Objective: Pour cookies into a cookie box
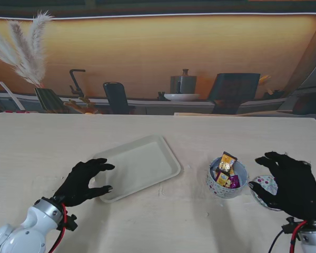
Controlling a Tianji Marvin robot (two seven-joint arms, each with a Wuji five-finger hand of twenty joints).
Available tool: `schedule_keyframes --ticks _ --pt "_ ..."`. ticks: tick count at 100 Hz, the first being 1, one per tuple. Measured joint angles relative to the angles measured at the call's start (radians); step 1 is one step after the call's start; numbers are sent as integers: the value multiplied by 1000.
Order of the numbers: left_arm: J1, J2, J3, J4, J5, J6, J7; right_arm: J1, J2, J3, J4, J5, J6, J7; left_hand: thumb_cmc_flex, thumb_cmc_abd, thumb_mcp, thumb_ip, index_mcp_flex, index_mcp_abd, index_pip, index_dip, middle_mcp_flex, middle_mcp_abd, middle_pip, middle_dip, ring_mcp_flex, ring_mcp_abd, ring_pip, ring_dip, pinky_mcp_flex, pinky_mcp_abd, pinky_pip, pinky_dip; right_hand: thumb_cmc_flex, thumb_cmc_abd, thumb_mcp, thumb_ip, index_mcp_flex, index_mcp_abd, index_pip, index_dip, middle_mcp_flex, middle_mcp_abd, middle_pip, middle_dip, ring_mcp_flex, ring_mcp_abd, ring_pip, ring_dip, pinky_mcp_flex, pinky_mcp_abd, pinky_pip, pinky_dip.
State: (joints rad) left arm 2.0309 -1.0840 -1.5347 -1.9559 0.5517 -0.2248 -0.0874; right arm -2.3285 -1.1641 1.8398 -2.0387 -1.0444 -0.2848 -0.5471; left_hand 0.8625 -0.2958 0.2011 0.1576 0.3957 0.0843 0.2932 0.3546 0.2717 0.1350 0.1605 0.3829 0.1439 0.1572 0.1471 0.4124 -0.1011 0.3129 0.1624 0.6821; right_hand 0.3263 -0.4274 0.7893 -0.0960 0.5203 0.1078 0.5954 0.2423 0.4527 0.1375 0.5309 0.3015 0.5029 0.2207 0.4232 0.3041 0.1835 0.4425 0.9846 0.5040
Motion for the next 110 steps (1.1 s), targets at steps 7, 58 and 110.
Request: schedule_keyframes --ticks 7,58,110 --pt "17 0 1 0 -10 -11 5 -3 2 24 11 6 9 27 0 0 0 0 0 0 0 0 0 1 0 0 6 1 0 7 4 0 0 0 1 -9 -10 0 -57 -6 -7 -3 -56 -11 2 -1 -46 -12 -5 -2 -32 -6 -30 -7" --pt "65 1 15 10 5 -68 16 56 49 76 141 44 137 472 0 0 -11 0 11 0 0 12 10 3 -1 0 13 5 10 9 4 1 0 0 1 -28 -149 19 -395 -101 -286 -117 -275 -92 -522 -246 -356 -145 -197 -87 -217 -153 -335 24" --pt "67 5 11 24 12 -93 4 264 90 -5 327 84 199 617 0 0 -11 0 12 0 0 19 10 3 -1 0 13 5 10 9 4 1 -15 -47 1 -78 -150 19 -391 -126 -470 68 -286 -96 -547 -249 -365 -145 -245 -87 -230 -153 -395 69"
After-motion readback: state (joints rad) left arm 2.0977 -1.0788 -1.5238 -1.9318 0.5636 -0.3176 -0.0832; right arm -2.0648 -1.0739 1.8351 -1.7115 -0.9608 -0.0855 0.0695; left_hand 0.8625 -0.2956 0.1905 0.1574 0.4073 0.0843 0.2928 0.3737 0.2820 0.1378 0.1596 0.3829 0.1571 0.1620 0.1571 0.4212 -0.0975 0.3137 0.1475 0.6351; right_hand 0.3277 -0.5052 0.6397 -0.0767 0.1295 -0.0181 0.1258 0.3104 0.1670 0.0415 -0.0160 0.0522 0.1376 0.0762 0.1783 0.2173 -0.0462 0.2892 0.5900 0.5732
